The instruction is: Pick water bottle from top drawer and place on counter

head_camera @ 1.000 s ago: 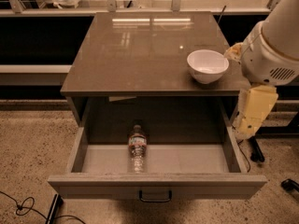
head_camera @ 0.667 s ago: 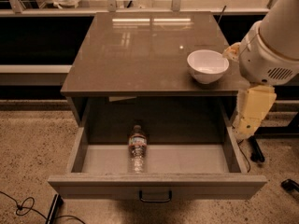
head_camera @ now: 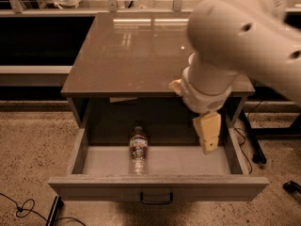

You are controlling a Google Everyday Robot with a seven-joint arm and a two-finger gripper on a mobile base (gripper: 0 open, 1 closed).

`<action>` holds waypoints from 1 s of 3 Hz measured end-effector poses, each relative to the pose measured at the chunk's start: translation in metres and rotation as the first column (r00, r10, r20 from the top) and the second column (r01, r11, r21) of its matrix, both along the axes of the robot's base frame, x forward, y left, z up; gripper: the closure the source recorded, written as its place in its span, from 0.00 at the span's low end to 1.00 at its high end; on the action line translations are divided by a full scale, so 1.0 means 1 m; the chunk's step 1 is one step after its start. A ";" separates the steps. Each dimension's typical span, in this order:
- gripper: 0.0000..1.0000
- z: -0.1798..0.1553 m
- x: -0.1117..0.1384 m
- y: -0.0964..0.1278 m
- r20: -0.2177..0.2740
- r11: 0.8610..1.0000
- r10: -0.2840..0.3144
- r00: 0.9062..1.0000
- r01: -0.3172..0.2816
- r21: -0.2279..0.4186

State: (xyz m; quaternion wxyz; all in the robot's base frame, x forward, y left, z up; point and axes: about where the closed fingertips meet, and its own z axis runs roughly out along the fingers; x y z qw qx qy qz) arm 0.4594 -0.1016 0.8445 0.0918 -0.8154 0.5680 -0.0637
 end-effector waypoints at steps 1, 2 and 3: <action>0.00 -0.010 0.000 0.005 0.006 0.998 0.059 0.998 -0.059 -0.012; 0.00 -0.010 0.001 0.005 0.004 0.998 0.058 0.998 -0.058 -0.015; 0.00 -0.049 0.010 0.024 -0.031 0.983 0.153 0.988 -0.155 -0.098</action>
Offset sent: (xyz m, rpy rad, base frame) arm 0.0014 0.0074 -0.0171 -0.0269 0.0043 0.0617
